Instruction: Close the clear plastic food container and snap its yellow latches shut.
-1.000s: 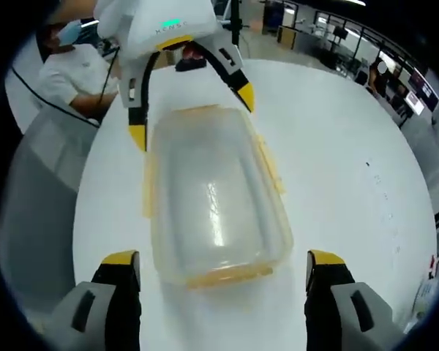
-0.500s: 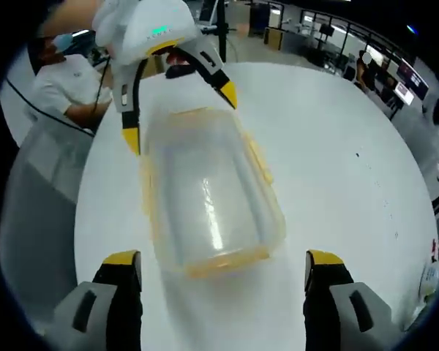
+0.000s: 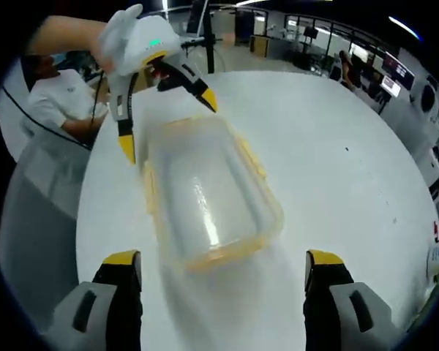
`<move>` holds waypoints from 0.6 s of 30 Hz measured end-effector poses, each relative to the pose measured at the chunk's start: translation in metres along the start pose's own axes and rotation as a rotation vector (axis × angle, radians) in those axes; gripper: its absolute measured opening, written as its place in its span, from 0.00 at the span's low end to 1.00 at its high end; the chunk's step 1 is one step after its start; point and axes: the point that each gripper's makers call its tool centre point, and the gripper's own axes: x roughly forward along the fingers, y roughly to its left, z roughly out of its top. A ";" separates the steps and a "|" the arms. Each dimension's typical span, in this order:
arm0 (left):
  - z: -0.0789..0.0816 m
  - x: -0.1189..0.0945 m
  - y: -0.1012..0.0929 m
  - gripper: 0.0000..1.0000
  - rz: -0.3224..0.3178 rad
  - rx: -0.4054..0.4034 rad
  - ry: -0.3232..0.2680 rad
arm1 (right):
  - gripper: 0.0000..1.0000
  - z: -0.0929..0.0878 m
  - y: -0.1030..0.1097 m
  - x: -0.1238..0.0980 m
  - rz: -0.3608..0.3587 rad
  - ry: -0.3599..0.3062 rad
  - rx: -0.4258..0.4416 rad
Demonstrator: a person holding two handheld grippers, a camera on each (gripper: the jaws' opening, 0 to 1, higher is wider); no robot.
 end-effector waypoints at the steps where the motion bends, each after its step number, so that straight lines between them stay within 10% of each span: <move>1: -0.001 -0.001 -0.001 0.99 0.001 -0.005 -0.004 | 0.93 0.000 0.001 -0.001 0.000 -0.008 0.002; 18: -0.011 -0.010 -0.007 0.98 0.028 -0.180 -0.126 | 0.94 0.009 0.007 -0.008 -0.039 -0.154 0.091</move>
